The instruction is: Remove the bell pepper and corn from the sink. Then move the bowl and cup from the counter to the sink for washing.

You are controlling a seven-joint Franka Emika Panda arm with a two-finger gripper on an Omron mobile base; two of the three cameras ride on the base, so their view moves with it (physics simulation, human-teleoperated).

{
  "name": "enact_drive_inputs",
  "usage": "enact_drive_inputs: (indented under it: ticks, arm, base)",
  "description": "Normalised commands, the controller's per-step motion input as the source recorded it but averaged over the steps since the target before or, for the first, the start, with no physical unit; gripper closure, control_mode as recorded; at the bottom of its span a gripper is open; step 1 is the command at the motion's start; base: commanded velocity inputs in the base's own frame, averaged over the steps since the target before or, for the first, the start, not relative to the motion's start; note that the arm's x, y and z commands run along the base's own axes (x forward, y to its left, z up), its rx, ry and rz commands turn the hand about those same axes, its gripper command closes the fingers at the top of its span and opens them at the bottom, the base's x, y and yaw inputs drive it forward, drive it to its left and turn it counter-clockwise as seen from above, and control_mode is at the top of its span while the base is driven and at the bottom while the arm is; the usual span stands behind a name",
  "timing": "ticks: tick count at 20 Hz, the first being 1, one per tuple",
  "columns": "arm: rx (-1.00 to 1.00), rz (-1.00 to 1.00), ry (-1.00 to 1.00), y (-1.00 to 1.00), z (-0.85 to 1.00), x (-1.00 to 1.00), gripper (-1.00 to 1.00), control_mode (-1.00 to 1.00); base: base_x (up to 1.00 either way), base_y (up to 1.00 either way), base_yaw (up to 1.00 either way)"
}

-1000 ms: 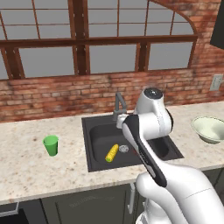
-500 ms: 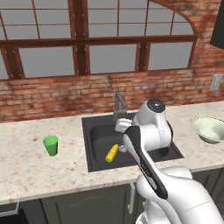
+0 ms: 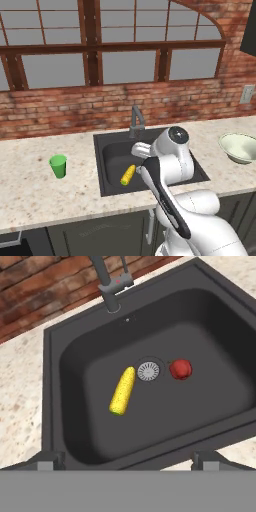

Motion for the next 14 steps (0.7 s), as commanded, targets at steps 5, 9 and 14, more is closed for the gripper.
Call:
enact_drive_inputs:
  ticks: [5, 9, 14]
  arm:
    - [0.01, 0.00, 0.00, 0.01, -0.18, 0.13, -1.00, -1.00]
    - [0.01, 0.00, 0.00, 0.02, -0.19, 0.13, -1.00, -1.00]
    - [0.00, 0.00, 0.02, 0.02, -0.18, 0.13, -1.00, -1.00]
  base:
    - [0.00, 0.00, 0.00]
    - [0.00, 0.00, 0.00]
    - [0.00, 0.00, 0.00]
